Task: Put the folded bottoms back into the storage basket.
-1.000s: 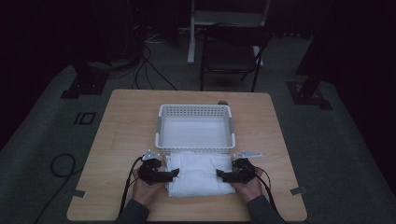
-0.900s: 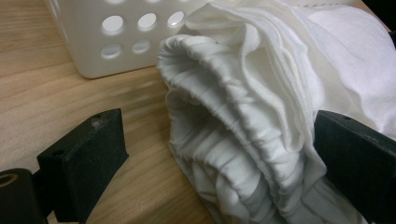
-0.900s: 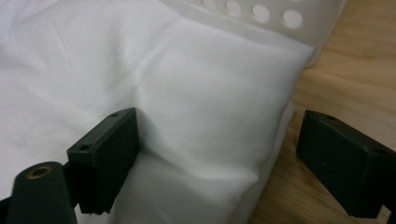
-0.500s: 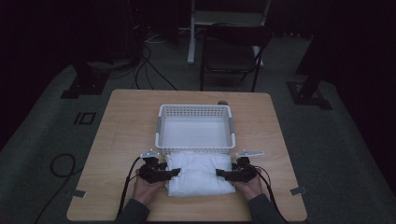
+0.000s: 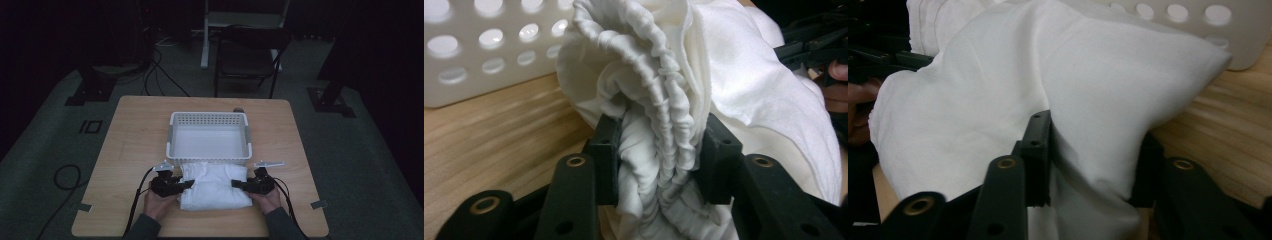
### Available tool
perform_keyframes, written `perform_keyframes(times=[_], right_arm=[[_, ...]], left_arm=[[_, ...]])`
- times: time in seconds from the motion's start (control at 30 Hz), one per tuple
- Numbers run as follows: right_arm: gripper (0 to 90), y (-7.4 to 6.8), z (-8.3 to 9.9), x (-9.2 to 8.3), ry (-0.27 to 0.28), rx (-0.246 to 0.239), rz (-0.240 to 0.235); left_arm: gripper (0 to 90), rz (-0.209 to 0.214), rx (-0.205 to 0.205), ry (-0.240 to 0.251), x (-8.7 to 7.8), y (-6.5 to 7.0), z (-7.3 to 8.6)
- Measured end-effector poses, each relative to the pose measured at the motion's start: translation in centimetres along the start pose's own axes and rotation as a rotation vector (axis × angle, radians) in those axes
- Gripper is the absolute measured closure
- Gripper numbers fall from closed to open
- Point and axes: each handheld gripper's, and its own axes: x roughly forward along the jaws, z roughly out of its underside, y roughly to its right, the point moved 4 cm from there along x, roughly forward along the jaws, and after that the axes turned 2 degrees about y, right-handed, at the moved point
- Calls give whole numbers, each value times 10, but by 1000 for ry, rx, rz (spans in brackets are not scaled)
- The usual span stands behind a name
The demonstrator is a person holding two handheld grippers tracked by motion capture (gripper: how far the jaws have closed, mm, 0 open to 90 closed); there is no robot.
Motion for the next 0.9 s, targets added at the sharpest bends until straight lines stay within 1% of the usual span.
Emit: perform_keyframes(times=[0.03, 0.07, 0.1, 0.17, 0.2, 0.3, 0.37, 0.5, 0.63, 0.67, 0.83, 0.9], right_arm=[[650, -1, 0, 0, 4, -4, 5], [658, -2, 0, -1, 7, -11, 12], [667, -4, 1, -2, 14, -30, 20], [670, -4, 1, -2, 16, -36, 22], [674, -5, 1, -3, 20, -43, 21], [681, -6, 2, -4, 26, -46, 20], [684, -7, 2, -6, 34, -52, 20], [687, -9, 2, -10, 45, -54, 11], [690, -12, 2, -13, 57, -60, 4], [691, -12, 2, -14, 59, -58, 2], [692, -14, 2, -17, 68, -61, -3], [693, -14, 2, -18, 71, -59, -6]], left_arm=[[613, -7, 7, 2, -1, 1, 0], [618, -9, 4, 9, -1, 2, 0], [624, -2, -4, 11, -1, 2, 0], [627, 30, -37, 18, -3, -1, 0], [630, 40, -43, 21, -3, -2, -1], [634, 41, -35, 25, -5, 0, -2], [635, 44, -42, 35, -7, 2, -3], [635, 81, -68, 65, -12, 3, -4], [637, 92, -64, 82, -16, 6, -6], [637, 90, -58, 82, -16, 7, -6], [639, 101, -75, 90, -18, 8, -6], [641, 104, -71, 99, -20, 9, -8]])
